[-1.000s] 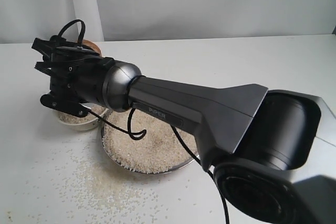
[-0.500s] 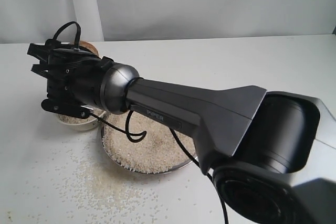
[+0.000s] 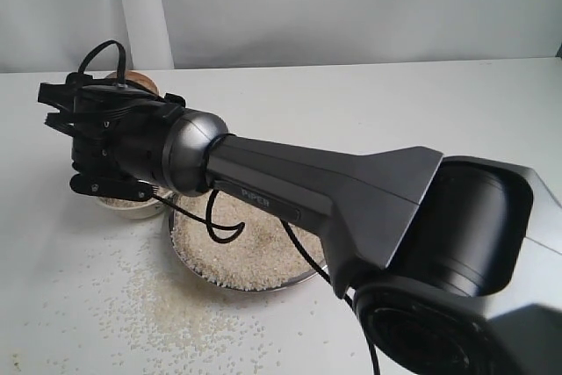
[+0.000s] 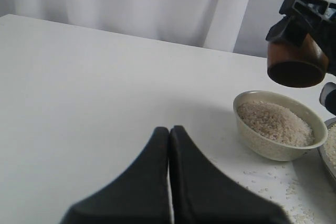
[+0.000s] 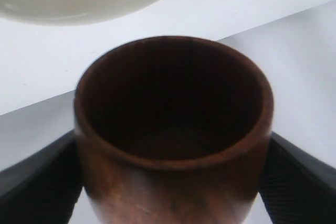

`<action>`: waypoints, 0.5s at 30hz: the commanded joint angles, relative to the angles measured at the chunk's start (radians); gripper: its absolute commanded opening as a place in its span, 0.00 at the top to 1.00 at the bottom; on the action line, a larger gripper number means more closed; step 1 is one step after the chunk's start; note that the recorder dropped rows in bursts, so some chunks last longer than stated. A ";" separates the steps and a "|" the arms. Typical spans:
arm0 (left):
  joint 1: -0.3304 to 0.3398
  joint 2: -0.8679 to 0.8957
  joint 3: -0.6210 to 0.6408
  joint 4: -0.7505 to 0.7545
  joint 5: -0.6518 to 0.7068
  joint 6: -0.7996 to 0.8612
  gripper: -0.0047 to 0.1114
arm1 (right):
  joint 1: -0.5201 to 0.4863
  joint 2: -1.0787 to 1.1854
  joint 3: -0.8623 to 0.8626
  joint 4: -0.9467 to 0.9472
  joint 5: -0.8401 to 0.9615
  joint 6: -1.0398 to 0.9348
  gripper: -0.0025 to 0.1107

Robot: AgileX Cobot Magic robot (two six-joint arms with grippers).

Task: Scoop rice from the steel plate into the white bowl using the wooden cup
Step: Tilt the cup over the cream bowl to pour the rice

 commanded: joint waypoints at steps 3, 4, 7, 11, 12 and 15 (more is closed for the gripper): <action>-0.005 0.004 0.001 0.003 -0.007 -0.002 0.96 | 0.002 -0.008 -0.007 0.017 0.063 0.196 0.98; -0.005 0.004 0.001 0.003 -0.007 -0.002 0.96 | 0.002 -0.008 -0.007 0.017 0.079 0.260 0.98; -0.005 0.004 0.001 0.003 -0.007 -0.002 0.96 | 0.002 -0.008 -0.007 0.033 0.097 0.530 0.98; -0.005 0.004 0.001 0.003 -0.007 -0.002 0.96 | 0.000 -0.008 -0.007 0.063 0.099 0.920 0.98; -0.005 0.004 0.001 0.003 -0.007 -0.002 0.96 | 0.000 -0.008 -0.007 0.063 0.099 1.014 0.98; -0.005 0.004 0.001 0.003 -0.007 -0.002 0.96 | 0.000 -0.011 -0.007 0.063 0.099 1.218 0.98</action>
